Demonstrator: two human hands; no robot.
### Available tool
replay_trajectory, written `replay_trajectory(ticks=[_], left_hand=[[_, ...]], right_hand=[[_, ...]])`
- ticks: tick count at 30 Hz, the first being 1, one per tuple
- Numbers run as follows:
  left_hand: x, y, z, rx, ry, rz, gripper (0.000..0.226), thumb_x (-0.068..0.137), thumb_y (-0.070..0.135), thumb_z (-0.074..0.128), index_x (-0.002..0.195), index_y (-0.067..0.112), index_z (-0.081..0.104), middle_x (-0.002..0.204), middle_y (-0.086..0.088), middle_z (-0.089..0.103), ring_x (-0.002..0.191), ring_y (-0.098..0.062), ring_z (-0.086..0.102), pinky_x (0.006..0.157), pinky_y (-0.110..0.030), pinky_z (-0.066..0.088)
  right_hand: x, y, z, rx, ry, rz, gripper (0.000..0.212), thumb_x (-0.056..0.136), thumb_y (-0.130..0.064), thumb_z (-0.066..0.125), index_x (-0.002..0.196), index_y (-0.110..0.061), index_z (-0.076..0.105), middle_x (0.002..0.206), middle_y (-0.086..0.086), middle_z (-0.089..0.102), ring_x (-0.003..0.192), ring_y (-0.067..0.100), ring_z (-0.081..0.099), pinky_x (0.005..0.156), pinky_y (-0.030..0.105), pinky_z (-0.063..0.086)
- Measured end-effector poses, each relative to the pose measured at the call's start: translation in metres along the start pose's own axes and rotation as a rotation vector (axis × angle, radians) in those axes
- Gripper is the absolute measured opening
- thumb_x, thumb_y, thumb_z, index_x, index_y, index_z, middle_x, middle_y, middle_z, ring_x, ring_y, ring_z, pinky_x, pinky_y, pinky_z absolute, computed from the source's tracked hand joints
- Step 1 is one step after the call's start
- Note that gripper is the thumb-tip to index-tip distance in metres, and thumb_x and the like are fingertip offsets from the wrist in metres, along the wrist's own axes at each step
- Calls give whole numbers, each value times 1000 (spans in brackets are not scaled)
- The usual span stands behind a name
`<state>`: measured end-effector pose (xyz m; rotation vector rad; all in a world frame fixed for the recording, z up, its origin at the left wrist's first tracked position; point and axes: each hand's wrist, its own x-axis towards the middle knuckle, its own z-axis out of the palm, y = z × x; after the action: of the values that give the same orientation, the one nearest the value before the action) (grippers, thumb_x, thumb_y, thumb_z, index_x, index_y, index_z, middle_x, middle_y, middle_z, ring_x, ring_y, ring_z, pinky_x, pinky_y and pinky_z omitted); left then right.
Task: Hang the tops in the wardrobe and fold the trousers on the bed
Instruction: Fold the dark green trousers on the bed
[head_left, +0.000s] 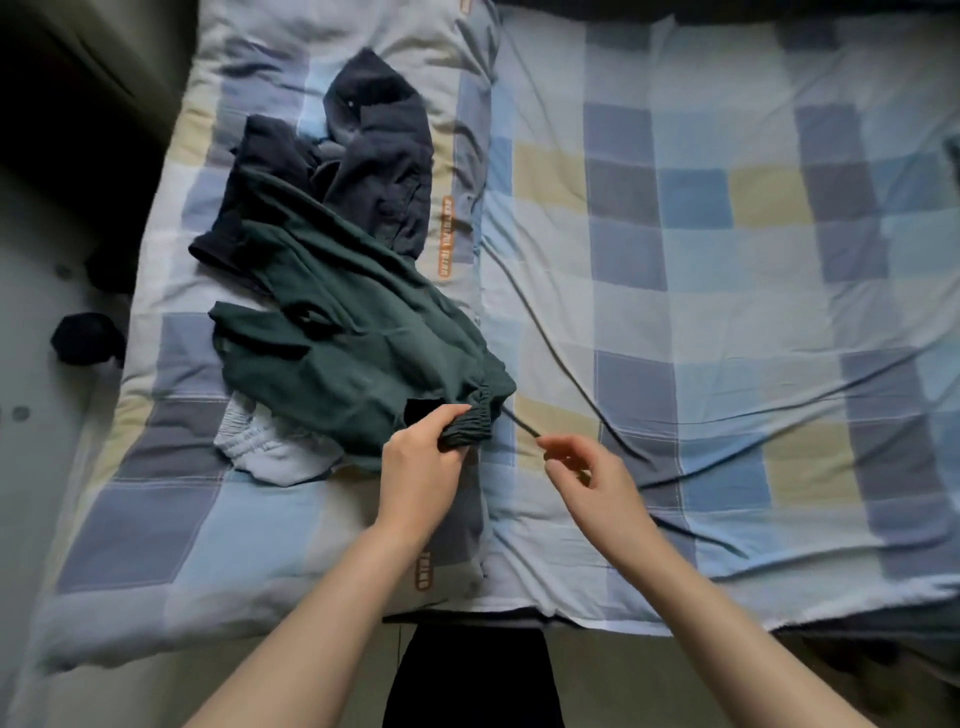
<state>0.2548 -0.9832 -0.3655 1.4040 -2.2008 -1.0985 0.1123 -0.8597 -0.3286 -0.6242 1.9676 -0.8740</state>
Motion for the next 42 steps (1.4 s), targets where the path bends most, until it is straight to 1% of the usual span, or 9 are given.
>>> replay_trajectory(ticks=[5, 12, 15, 19, 26, 31, 34, 37, 42], left_hand=[[-25, 59, -78, -288, -172, -10, 22, 83, 14, 72, 90, 34, 72, 80, 16, 71, 77, -3, 63, 70, -23, 48], [-74, 143, -171, -786, -389, -100, 13, 79, 26, 74, 77, 13, 71, 71, -1, 68, 68, -12, 64, 61, -21, 52], [-85, 158, -214, -961, -367, -182, 17, 70, 32, 76, 77, 17, 76, 78, -4, 74, 74, -17, 71, 64, -24, 55], [-86, 158, -261, -1038, -308, -238, 15, 73, 33, 77, 77, 18, 78, 82, -6, 75, 76, -19, 73, 62, -27, 57], [-67, 122, -308, -563, -84, 10, 14, 86, 18, 70, 74, 25, 75, 73, 7, 73, 72, -8, 67, 67, -17, 55], [-53, 93, -313, 21, -205, 487, 49, 86, -1, 68, 126, 25, 60, 106, 5, 65, 96, -6, 62, 90, -19, 47], [-47, 96, -308, 429, -416, 810, 70, 87, -2, 64, 138, 39, 39, 120, 8, 55, 77, -21, 65, 70, -36, 55], [-37, 108, -299, 769, -472, 1039, 87, 63, -14, 70, 132, 33, 47, 117, -8, 57, 48, -26, 54, 44, -26, 43], [-13, 141, -269, 921, -490, 1045, 66, 76, -11, 61, 132, 24, 53, 118, -8, 54, 67, -30, 57, 61, -38, 50]], right_hand=[[-47, -16, -13, -197, -3, -84, 51, 91, -21, 59, 137, -30, 41, 124, -15, 47, 116, 5, 48, 99, 28, 41], [-89, -51, -17, -566, 11, -306, 76, 84, -32, 66, 148, -19, 26, 152, -3, 25, 139, 21, 21, 114, 33, 21], [-110, -62, -26, -748, -24, -291, 53, 83, -42, 62, 131, -31, 45, 152, -10, 23, 139, 19, 12, 109, 41, 19], [-138, -70, -34, -761, -322, -266, 31, 85, -18, 58, 114, -31, 57, 123, -5, 52, 119, 19, 45, 93, 34, 35], [-184, -72, -63, -667, -225, -365, 43, 84, 5, 45, 114, -22, 63, 115, -4, 50, 97, 13, 52, 80, 20, 40], [-192, -89, -118, -906, -241, -378, 25, 87, -12, 45, 97, -19, 66, 102, -4, 51, 92, 16, 53, 79, 31, 43], [-204, -96, -154, -1057, -246, -398, 31, 90, -39, 37, 87, -22, 62, 93, -5, 47, 85, 12, 50, 78, 33, 44], [-211, -95, -187, -1310, -190, -463, 49, 90, -64, 29, 95, -25, 59, 103, -5, 47, 95, 12, 48, 83, 31, 44], [-218, -86, -219, -1321, 138, -647, 31, 86, -46, 62, 81, -16, 64, 100, 4, 57, 80, 24, 60, 58, 37, 53]])
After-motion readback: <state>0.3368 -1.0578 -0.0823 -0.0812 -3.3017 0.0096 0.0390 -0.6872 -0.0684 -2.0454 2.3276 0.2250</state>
